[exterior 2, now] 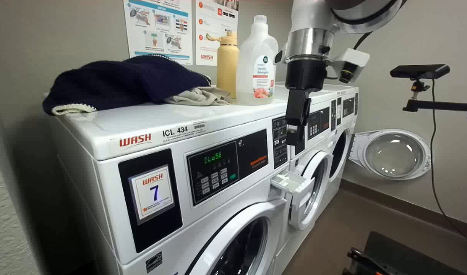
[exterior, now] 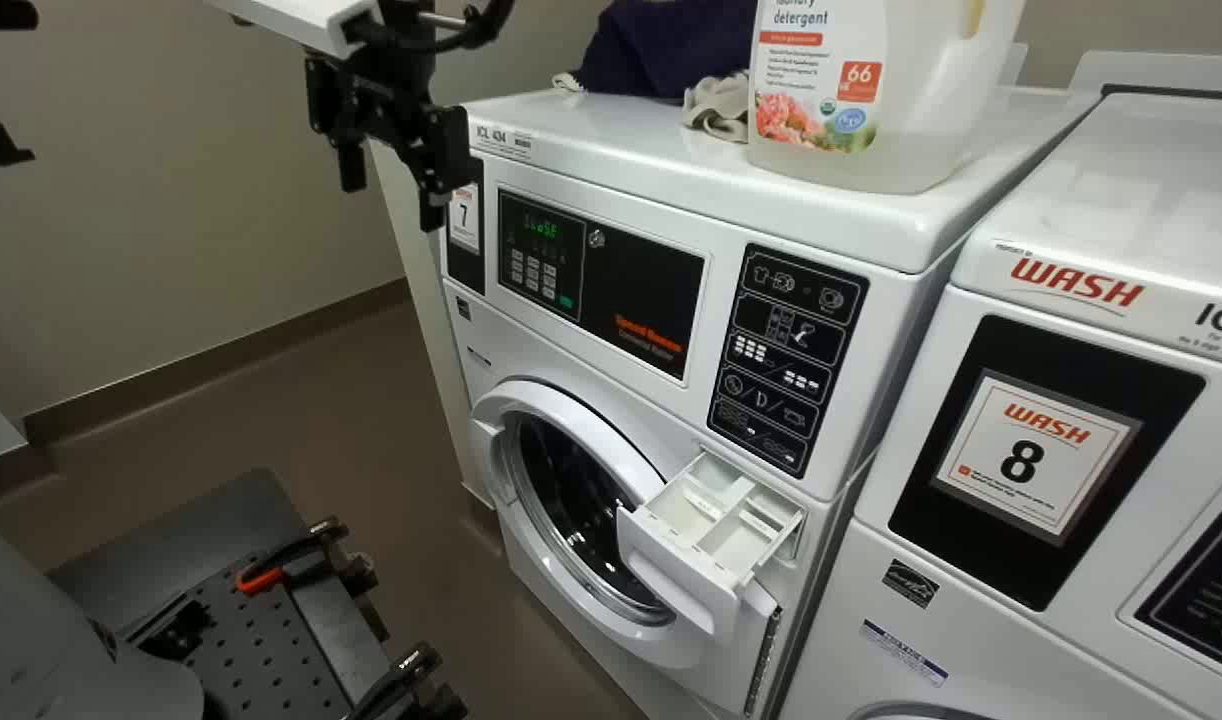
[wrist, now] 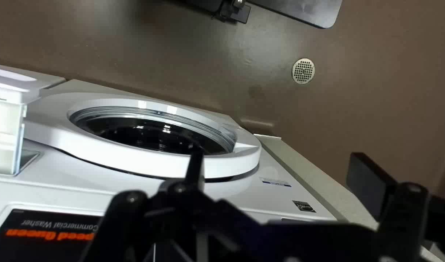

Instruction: Push the detergent compartment of the machine

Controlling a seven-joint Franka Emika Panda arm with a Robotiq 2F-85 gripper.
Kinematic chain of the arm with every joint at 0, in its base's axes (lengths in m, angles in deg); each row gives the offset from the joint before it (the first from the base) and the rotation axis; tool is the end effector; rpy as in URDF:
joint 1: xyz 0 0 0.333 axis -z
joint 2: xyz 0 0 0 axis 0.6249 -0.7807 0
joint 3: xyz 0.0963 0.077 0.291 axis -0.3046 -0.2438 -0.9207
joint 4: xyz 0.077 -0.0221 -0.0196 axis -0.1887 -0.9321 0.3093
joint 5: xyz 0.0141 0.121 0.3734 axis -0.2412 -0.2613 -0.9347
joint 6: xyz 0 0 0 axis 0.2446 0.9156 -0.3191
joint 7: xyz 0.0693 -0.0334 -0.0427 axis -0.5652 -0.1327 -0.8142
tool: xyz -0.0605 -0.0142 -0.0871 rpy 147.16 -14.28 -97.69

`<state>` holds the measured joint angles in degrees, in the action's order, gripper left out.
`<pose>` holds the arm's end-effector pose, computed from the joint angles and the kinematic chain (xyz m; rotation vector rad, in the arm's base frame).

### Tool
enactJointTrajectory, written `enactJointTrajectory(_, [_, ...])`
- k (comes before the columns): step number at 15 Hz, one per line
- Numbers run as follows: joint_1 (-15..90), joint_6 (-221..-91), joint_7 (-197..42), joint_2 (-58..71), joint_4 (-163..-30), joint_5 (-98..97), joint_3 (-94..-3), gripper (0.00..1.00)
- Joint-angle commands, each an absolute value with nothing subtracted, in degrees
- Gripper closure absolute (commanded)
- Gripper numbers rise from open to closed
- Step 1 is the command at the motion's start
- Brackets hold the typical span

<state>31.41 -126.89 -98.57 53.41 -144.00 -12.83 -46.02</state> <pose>0.3809 0.0159 0.4829 -2.8917 -0.3995 0.0679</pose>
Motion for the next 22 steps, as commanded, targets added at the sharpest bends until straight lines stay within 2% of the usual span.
enactJointTrajectory(1, [32.61, -126.68, -99.02, 53.32, -143.88, -13.34, -47.05, 0.00])
enactJointTrajectory(10, [39.31, -126.56, -97.68, 57.18, -154.85, -10.33, -44.72, 0.00])
enactJointTrajectory(19, [51.18, -135.53, -95.56, 58.90, -164.65, 7.43, -41.05, 0.00])
enactJointTrajectory(22, [53.33, -135.90, -94.59, 57.24, -163.25, 10.01, -39.68, 0.00])
